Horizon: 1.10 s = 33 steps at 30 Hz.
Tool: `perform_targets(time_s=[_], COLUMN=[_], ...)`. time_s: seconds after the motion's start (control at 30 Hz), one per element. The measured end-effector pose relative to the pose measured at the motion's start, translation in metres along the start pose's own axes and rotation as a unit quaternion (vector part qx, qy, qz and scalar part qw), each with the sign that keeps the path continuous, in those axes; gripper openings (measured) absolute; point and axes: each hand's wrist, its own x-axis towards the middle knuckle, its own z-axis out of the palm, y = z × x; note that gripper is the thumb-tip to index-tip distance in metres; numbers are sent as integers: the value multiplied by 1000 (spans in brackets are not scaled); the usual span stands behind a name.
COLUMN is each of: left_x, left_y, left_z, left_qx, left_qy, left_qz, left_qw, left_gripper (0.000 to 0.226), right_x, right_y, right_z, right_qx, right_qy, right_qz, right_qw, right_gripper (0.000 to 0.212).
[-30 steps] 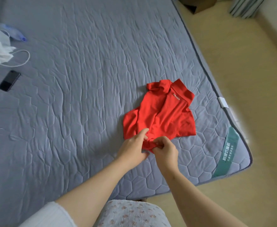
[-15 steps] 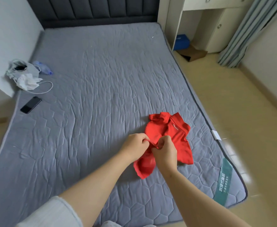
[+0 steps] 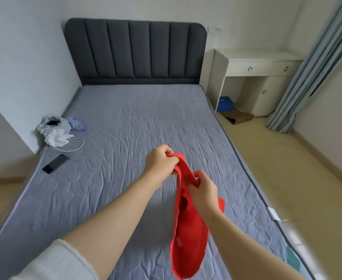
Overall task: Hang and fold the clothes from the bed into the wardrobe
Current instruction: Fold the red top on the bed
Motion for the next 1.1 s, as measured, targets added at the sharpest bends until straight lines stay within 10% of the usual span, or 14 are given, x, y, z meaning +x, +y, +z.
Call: perform_targets(time_s=[0.17, 0.53, 0.7, 0.83, 1.1], left_x=[15, -3, -16, -18, -18], left_y=[58, 132, 127, 108, 41], left_z=[-38, -133, -160, -185, -225], left_qx=[-295, -497, -455, -411, 28], left_qy=[48, 71, 77, 116, 110], left_qz=[-17, 110, 123, 102, 76], left_qw=[954, 858, 878, 899, 991], left_gripper=[25, 17, 18, 20, 28], right_x=[7, -8, -15, 0, 10], right_y=[-22, -63, -117, -144, -173], right_z=[-2, 46, 73, 86, 90], right_qx=[-68, -57, 252, 54, 15], right_qy=[13, -111, -191, -162, -88], right_qz=[24, 11, -55, -120, -233], right_qw=[997, 992, 947, 978, 968], right_gripper=[15, 36, 64, 8, 31])
